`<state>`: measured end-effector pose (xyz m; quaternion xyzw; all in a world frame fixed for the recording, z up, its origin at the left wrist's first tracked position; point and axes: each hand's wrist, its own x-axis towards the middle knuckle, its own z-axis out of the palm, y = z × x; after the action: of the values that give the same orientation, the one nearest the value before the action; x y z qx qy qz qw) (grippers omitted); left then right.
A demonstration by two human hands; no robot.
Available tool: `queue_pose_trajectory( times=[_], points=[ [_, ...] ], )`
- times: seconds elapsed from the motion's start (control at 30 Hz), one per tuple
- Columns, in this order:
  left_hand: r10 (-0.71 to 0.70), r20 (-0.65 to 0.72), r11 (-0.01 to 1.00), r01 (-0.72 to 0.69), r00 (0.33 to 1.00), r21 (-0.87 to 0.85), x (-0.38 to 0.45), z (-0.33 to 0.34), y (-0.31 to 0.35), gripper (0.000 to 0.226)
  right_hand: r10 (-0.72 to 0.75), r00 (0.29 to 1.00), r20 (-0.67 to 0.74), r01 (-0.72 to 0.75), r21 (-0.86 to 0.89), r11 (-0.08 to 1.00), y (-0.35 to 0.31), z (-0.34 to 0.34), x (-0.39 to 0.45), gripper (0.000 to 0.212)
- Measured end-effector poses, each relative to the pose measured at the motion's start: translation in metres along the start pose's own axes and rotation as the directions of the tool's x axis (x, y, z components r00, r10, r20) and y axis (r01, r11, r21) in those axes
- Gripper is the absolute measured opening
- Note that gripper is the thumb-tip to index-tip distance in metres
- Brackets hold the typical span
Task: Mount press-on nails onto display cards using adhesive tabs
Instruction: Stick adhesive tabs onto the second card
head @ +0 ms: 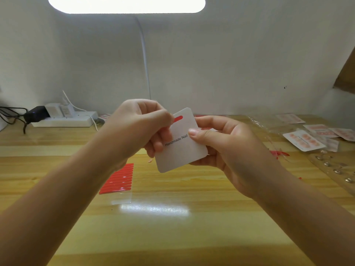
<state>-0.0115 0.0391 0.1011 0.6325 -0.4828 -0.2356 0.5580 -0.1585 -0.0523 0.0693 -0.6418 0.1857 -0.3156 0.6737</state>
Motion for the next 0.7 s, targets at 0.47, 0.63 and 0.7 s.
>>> queue_pose_trajectory(
  times=[0.47,0.63,0.7],
  points=[
    [0.116,0.033,0.983,-0.12,0.993,0.142,0.0004,0.0014,-0.0068,0.017,-0.053,0.998,0.037,0.054,-0.017,0.998,0.0008,0.0001,-0.0013,0.007],
    [0.13,0.025,0.982,-0.132,0.991,0.137,0.0006,0.0025,-0.0079,0.018,-0.057,0.998,0.041,0.058,-0.023,0.998,0.0002,0.0001,-0.002,0.008],
    [0.137,0.022,0.98,-0.138,0.99,0.141,0.0006,0.002,-0.0081,0.018,-0.055,0.998,0.044,0.057,-0.028,0.998,0.0002,0.0006,-0.0024,0.008]
  ],
)
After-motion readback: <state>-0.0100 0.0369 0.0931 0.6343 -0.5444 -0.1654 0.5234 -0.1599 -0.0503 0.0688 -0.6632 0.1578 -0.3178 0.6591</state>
